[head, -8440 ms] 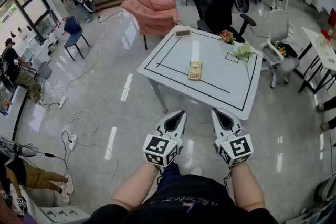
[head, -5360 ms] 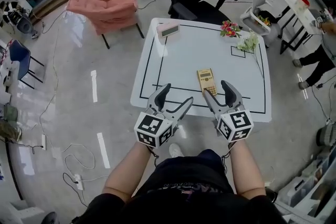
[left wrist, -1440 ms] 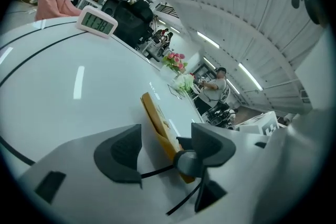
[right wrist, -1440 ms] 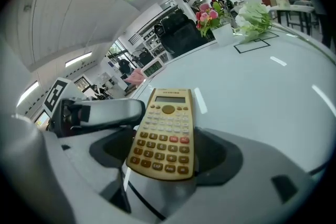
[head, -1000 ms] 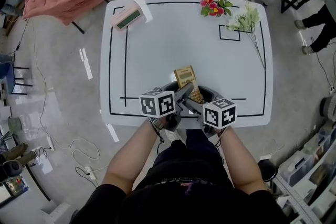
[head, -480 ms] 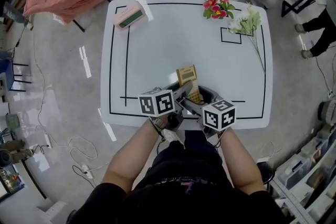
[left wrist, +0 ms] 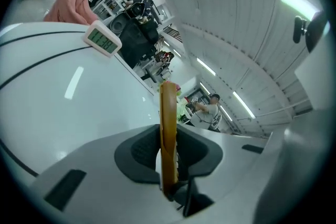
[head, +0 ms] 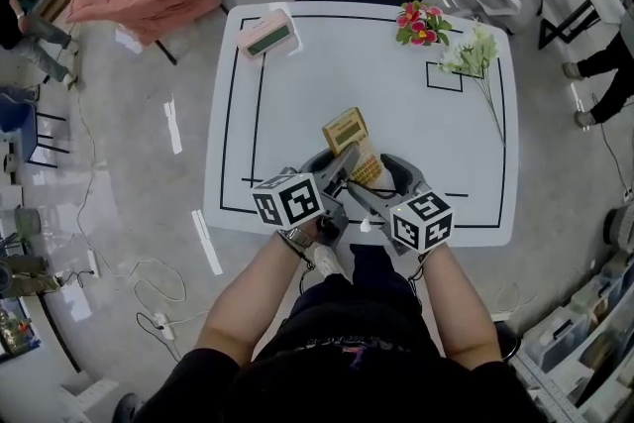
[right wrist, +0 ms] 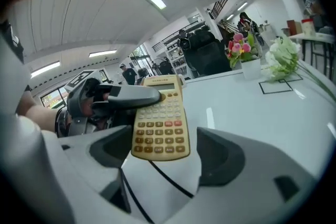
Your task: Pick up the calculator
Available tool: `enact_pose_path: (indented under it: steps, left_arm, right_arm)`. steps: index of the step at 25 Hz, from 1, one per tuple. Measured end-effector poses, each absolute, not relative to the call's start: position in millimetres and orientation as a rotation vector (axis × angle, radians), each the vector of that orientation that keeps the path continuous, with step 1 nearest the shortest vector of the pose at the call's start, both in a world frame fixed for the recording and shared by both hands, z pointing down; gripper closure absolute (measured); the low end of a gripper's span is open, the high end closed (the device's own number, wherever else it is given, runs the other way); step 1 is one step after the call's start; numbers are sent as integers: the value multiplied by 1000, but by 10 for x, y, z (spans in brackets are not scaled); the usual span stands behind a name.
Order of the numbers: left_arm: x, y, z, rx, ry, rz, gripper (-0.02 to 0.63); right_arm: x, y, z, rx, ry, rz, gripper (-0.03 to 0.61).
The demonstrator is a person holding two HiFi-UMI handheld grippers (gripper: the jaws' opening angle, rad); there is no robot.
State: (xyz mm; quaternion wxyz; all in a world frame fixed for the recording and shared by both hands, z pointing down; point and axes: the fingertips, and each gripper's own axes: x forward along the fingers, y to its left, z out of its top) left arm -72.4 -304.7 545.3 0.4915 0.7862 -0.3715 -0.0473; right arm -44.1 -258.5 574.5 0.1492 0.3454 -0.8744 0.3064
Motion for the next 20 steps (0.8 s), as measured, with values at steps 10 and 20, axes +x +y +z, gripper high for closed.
enact_pose_path:
  steps: [10,20]
  left_arm:
    - [-1063,-2896,4885,1992,-972,-227,534]
    - [-1388,-2531,4371,2084,-1015,-315,534]
  right_arm:
    - [-563,-2415,5237,994,-2618,685,206]
    - [-284,-2271,4677,1224,-2685,534,218]
